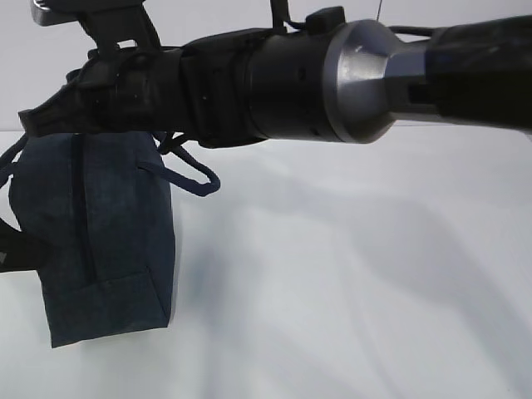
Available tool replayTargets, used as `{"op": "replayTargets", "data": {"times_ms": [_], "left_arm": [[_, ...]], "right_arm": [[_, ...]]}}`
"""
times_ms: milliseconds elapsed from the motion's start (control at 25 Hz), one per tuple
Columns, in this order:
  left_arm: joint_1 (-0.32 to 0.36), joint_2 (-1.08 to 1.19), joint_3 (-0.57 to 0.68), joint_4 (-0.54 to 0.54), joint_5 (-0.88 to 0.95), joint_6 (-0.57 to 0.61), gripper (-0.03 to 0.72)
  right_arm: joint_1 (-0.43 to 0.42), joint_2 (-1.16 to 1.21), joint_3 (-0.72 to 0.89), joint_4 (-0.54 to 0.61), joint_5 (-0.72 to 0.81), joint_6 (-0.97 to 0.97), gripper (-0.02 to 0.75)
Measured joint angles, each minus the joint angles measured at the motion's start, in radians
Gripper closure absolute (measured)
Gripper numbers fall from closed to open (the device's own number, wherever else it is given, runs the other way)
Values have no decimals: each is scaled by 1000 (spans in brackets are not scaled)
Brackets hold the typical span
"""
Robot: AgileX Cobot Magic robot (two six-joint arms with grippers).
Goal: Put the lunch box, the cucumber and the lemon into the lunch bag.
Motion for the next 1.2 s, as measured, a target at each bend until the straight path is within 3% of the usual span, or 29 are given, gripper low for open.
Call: {"op": "replayTargets", "data": {"times_ms": [440,1200], "left_arm": [[0,0,0,0,0,17,689],[0,0,0,6,64,45,690]], "right_arm": [[-2,2,-12,2,-41,-27,750],[-45,151,-192,13,-51,-48,750]]}}
